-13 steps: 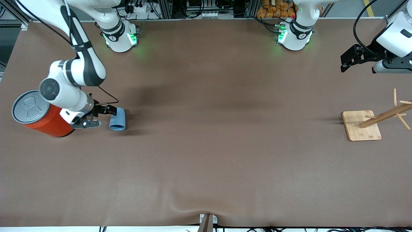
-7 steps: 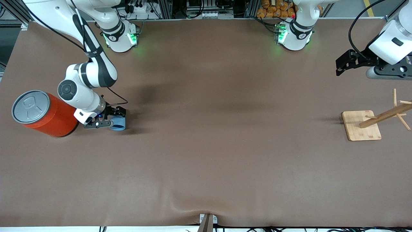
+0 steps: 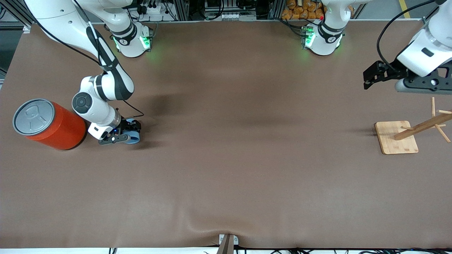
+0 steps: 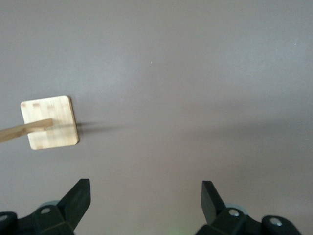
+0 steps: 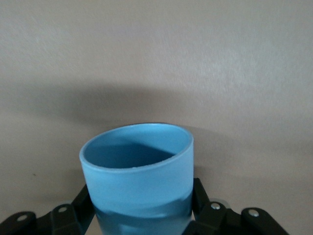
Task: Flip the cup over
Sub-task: 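Lift the cup with the right gripper while the left gripper approaches it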
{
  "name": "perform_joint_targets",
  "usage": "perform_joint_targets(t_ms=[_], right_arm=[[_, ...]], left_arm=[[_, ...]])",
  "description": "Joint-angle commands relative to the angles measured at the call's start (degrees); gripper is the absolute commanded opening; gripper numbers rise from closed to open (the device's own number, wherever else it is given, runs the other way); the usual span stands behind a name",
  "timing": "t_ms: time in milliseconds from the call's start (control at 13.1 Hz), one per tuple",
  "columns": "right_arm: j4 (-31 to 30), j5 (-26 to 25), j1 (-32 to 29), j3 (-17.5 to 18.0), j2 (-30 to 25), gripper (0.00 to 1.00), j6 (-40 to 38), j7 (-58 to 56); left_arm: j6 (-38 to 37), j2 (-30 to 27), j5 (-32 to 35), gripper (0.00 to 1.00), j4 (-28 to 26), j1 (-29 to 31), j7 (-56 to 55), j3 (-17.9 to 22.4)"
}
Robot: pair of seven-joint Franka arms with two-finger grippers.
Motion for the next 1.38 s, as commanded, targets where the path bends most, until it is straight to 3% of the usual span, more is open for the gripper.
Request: perform_joint_targets(t_ms=[0, 230, 536, 842, 1149, 1302], right_arm=[[9.94, 0.89, 0.81, 1.44, 0.89, 0.03, -11.57, -1.13], [22.70, 3.87, 2.56, 5.48, 3.35, 0.03, -24.44, -1.04], [35.96, 3.44, 12.91, 7.68, 9.40, 0.03, -24.82, -2.09], [53.55, -3.75, 27.15, 7.69, 21.44, 0.00, -24.99, -4.55], [58.84, -14.73, 36.03, 7.60, 26.37, 0.00, -24.29, -8.59], [63.40, -16.95, 42.26, 7.08, 30.93, 0.00, -23.68, -5.64]], left_arm=[[2.25, 2.30, -1.34, 1.00, 0.02, 0.18, -0.35, -1.27], [5.50, 6.69, -6.34, 1.00, 0.02, -0.09, -0.35, -1.98], [10.77, 12.41, -9.50, 1.00, 0.20, -3.25, -0.61, -2.51], [11.58, 17.24, -20.40, 1.00, 0.20, -3.16, -0.88, -2.51], [11.84, 18.57, -25.06, 1.00, -1.11, -2.20, -0.18, -2.51], [11.67, 18.48, -27.78, 1.00, -3.04, 0.34, 0.35, -2.51]])
